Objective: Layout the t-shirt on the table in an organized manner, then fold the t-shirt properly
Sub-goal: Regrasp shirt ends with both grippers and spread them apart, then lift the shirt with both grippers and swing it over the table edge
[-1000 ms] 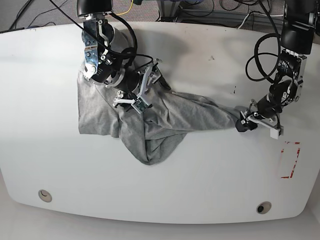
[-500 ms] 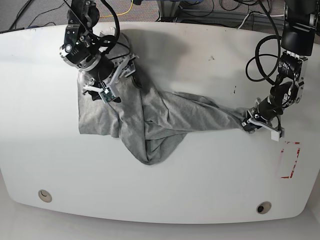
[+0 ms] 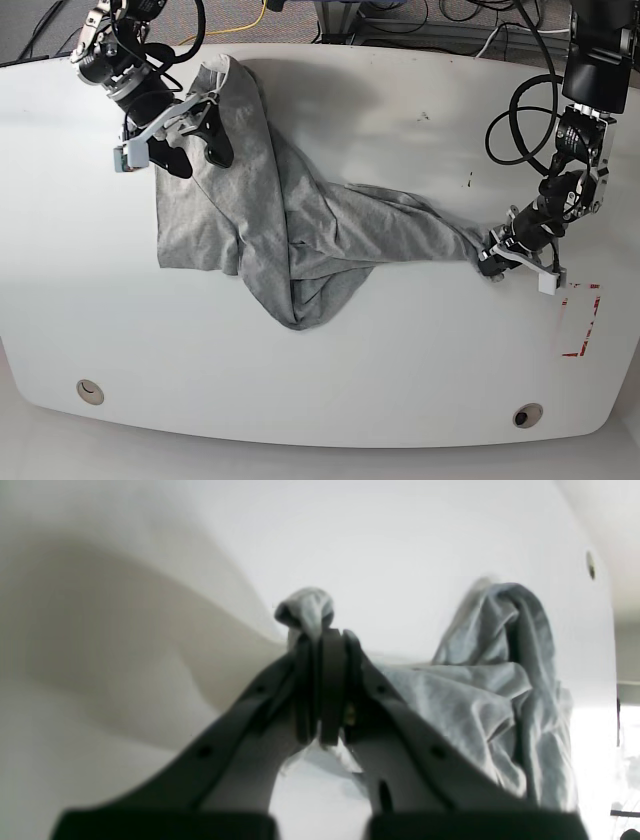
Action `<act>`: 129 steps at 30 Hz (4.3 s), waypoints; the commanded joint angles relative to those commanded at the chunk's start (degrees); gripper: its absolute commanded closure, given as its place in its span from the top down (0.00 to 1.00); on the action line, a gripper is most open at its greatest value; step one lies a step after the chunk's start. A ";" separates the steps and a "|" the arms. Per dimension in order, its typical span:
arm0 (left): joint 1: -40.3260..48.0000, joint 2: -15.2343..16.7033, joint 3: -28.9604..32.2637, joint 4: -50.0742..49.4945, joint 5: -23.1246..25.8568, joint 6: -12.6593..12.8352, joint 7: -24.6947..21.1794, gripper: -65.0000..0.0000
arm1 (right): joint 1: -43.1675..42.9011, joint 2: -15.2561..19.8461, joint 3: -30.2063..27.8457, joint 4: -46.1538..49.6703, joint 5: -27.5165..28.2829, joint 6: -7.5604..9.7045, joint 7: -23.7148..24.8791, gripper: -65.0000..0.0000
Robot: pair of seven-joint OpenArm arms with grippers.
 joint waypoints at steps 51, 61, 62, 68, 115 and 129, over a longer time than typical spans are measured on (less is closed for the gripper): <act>-1.67 -0.18 -0.09 1.32 2.55 -0.09 0.00 0.00 | 10.37 6.24 0.62 -21.71 0.26 0.00 -5.27 0.00; -6.07 -5.19 0.00 9.23 2.64 -0.18 0.00 0.00 | 12.92 12.22 0.79 -14.15 0.44 0.00 -7.56 0.00; -6.42 -5.63 0.00 9.85 2.64 -0.18 0.00 0.00 | 13.63 12.66 0.88 -13.45 0.44 0.00 -8.53 0.00; -10.37 -6.86 0.18 10.90 2.55 -2.11 0.18 0.00 | 19.16 15.56 2.73 -12.04 0.53 0.00 -12.22 0.00; -18.29 -8.79 -0.44 10.55 2.73 -7.47 6.68 0.00 | 58.99 33.05 -17.41 -46.77 0.00 0.00 -4.84 0.00; -26.11 -10.37 -7.12 11.16 2.64 -10.11 8.88 0.00 | 69.54 34.90 -17.93 -46.59 0.00 0.00 -4.84 0.00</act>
